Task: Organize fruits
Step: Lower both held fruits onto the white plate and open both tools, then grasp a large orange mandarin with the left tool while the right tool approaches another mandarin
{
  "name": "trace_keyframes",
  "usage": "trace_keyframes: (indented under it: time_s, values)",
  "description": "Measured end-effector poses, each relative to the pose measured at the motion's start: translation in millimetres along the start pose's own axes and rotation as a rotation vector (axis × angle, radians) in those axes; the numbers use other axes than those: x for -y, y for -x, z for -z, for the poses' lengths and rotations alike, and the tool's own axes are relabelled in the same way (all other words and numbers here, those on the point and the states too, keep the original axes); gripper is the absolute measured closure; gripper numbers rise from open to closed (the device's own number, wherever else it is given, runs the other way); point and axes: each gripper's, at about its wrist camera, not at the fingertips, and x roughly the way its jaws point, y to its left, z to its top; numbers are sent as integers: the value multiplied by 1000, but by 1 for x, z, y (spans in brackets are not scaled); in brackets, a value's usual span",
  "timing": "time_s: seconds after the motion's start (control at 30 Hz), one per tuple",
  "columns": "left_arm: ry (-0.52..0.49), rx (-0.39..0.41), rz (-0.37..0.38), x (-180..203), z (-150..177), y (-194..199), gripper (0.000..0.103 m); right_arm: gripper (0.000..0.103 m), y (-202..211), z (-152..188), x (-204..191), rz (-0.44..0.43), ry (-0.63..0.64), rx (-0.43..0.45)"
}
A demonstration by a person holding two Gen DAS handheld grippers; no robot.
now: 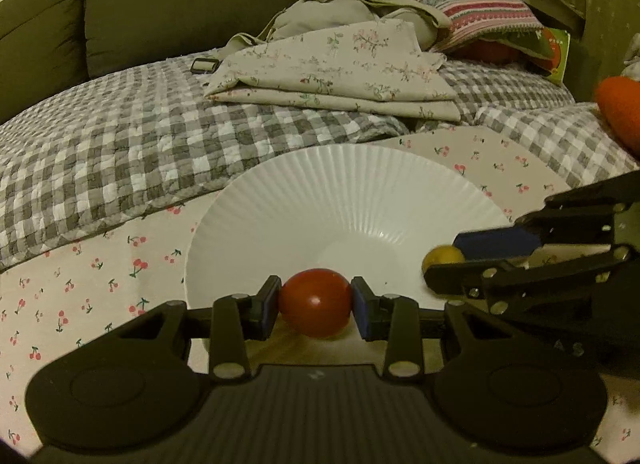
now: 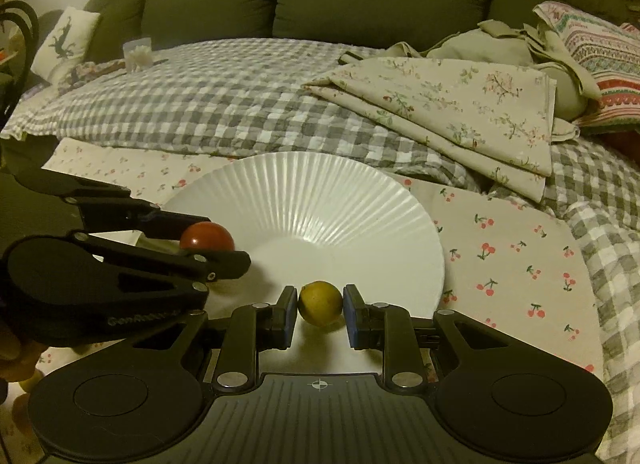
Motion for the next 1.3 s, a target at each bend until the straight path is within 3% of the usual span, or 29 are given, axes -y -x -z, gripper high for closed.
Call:
trace_keyframes:
  time_s: [0.07, 0.2, 0.27, 0.33, 0.4, 0.7, 0.93, 1.13, 1.3]
  values:
    - [-2, 6, 2, -1, 1, 0, 66, 74, -1, 0, 1, 2, -11, -4]
    - [18, 1, 10, -6, 0, 3, 66, 57, 2, -1, 5, 4, -44, 0]
    - [27, -1, 15, -8, 0, 6, 56, 54, 5, -2, 7, 4, -56, 3]
    - [25, 20, 3, -9, 1, 13, 37, 53, 8, -2, 7, 6, -61, 5]
    - [34, 38, 3, -12, 2, 21, 33, 53, 12, -2, 7, 10, -73, 6]
    - [82, 44, -30, -29, 6, 75, 29, 50, 42, -5, 0, 19, -118, 4]
    - [170, 39, -113, -53, 17, 141, 23, 43, 81, -7, -28, 15, -97, -2]
    - [221, 43, -199, -74, 42, 200, 15, 37, 124, -4, -68, -28, -104, -10]
    - [272, 39, -257, -96, 73, 235, 15, 35, 155, 7, -91, -74, -139, -11]
